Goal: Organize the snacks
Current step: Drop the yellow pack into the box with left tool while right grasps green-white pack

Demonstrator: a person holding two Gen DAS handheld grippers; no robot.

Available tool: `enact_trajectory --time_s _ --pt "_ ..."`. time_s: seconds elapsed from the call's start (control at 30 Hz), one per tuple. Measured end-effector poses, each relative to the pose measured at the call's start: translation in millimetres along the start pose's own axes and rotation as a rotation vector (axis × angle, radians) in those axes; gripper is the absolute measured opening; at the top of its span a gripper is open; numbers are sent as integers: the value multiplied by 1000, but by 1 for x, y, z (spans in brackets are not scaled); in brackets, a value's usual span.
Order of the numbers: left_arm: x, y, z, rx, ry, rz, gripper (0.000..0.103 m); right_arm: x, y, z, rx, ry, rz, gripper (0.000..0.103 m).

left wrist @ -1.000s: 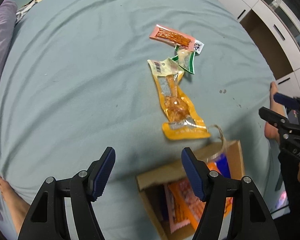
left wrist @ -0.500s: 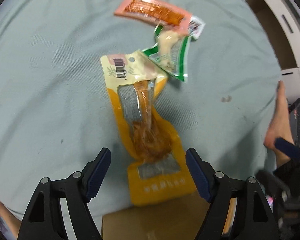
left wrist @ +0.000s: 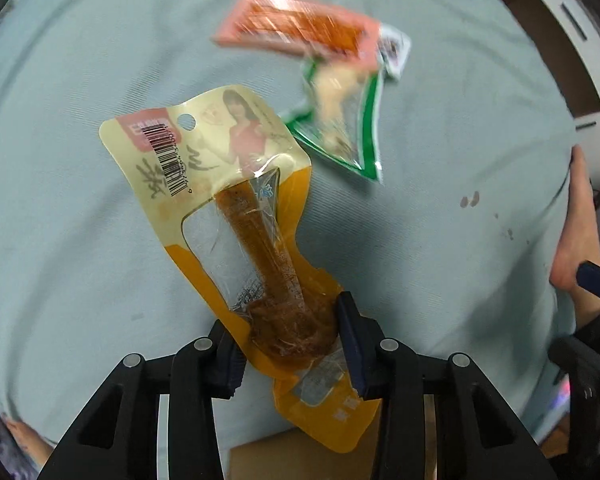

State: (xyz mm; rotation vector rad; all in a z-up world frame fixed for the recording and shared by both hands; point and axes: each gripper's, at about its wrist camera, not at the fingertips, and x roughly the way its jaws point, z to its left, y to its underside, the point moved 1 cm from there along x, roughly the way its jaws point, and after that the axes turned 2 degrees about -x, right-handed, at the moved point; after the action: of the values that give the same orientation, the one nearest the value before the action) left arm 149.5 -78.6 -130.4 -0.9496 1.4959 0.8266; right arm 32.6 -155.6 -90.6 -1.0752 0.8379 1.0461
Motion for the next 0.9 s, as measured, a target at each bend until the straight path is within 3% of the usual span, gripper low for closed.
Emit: enact_trajectory --time_s 0.17,0.37,0.57,0.77,0.9 --pt "-77 33 33 -85 40 -189 39 6 -14 -5 44 -37 15 57" --pt "-132 93 55 -134 152 -291 39 37 -56 -5 151 -111 60 57" --pt "-132 149 37 -61 242 -222 39 81 -110 8 198 -146 116 57" --pt "-112 194 -8 101 220 -137 39 121 -144 6 246 -96 120 57" --pt "-94 206 -35 179 176 -101 40 130 -148 17 159 -11 94 33"
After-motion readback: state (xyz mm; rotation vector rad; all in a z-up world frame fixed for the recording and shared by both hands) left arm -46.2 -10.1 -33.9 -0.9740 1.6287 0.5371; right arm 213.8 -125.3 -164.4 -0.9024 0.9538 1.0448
